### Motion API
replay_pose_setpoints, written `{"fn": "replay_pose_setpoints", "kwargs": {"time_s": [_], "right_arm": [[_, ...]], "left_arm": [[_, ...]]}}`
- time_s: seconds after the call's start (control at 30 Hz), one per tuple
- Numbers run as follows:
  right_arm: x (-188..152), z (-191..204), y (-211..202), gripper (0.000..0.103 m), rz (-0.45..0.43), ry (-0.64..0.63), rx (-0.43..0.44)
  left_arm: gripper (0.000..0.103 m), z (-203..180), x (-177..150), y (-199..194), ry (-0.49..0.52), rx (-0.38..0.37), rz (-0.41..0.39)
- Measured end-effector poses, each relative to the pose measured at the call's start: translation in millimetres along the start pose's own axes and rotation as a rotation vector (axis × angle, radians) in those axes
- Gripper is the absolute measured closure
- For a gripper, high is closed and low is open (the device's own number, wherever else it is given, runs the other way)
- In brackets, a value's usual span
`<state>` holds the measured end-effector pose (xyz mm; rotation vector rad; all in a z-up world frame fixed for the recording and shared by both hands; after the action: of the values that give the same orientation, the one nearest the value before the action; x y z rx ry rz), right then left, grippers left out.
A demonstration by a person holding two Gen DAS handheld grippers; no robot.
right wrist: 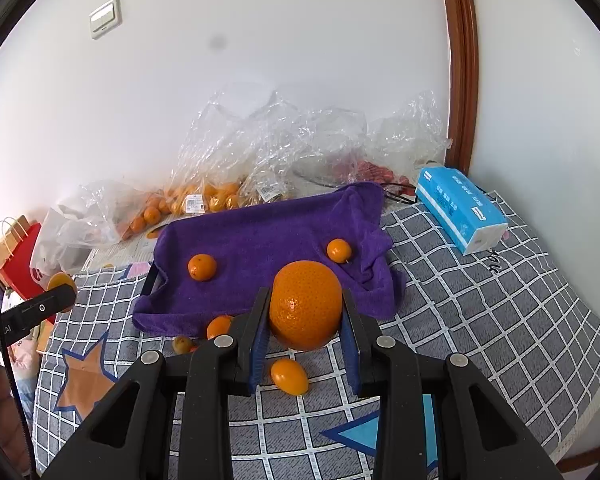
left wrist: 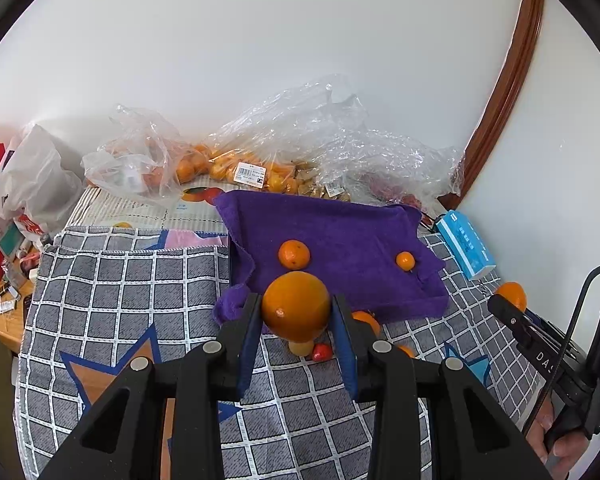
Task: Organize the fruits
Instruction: 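Lift and carry both held oranges over the purple towel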
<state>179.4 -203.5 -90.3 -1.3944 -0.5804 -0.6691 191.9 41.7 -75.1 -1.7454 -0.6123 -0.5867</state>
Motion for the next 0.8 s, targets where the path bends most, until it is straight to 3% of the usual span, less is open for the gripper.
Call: {"fn": "replay_pose_setpoints", "kwargs": {"time_s": [0.8], "right_arm": [[15,-9,35,0.071,0.018,0.008,-0.021]], "left_arm": [[0.070,6,14,36,-0.011,-0.011,0.019]]}}
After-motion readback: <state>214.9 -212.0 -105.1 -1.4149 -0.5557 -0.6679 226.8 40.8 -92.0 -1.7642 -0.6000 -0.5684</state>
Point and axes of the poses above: each gripper's, at about its wrist camera, not at the fingertips, and y roughly the way its jaws point, z to its left, x to its top, the point moved 7 cm from there along y, roughly the way its jaws point, and after that the axes turned 1 degree about z, right-handed, at the moved point
